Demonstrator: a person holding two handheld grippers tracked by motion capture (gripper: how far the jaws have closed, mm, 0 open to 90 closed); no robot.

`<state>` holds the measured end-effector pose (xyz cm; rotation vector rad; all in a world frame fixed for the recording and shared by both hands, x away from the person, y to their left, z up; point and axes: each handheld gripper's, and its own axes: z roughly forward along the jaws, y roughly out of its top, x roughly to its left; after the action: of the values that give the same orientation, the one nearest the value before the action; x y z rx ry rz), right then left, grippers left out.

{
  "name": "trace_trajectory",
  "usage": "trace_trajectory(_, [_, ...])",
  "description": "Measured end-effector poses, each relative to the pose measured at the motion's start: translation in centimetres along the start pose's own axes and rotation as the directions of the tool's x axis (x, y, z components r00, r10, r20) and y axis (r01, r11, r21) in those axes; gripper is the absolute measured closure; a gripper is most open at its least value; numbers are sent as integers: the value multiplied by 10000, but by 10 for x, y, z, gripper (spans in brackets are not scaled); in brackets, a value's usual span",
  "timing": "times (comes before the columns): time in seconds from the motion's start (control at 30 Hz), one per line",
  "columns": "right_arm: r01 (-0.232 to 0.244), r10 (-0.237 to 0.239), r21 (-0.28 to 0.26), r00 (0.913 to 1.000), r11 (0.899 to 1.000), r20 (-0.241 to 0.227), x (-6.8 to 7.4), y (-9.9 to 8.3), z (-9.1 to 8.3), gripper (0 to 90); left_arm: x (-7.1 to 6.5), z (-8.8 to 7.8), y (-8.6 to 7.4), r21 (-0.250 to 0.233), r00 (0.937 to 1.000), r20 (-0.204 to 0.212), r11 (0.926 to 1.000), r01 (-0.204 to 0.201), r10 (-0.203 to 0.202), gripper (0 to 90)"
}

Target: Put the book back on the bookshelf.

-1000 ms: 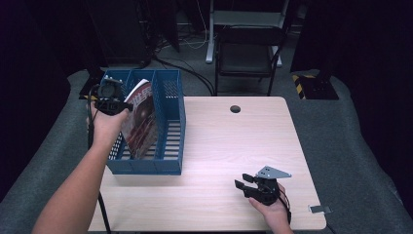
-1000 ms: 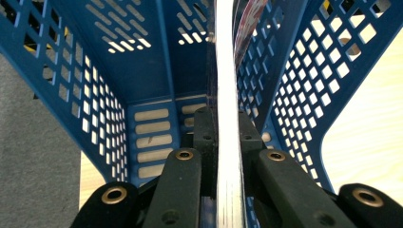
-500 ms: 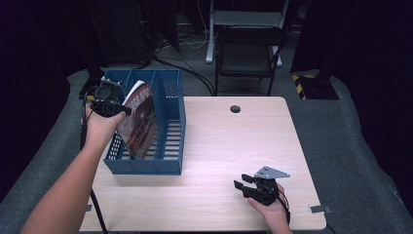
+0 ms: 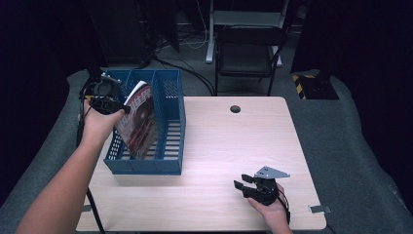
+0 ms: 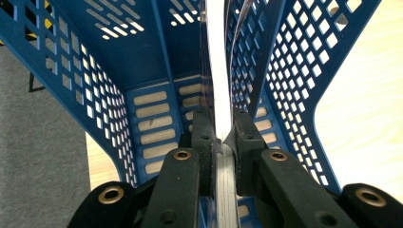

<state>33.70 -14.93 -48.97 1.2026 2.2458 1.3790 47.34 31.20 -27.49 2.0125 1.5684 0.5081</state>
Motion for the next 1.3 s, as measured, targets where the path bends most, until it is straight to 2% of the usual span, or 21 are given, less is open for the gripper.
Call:
trace_trajectory(0.3, [-14,14,20,10000,10000,-44,0,0,0,543,-2,0,2,201,10000,47,9998,-12,11,837])
trace_trajectory(0.53, [17,-17,22,10000,10000,-38,0,0,0,543,-4,0,6,565,9999,99,9983,-124,119,839])
trace_trajectory(0.8, [35,-35,-77,10000,10000,21,0,0,0,542,0,1,5,371,9999,-65,9992,161,-158,842])
trace_trajectory(1.17, [-13,13,36,10000,10000,-74,0,0,-1,537,-1,1,9,421,9998,-193,9991,92,-84,843])
trace_trajectory(1.3, [-59,59,-21,10000,10000,14,0,0,-1,537,1,0,10,221,9995,-308,9997,98,-91,844])
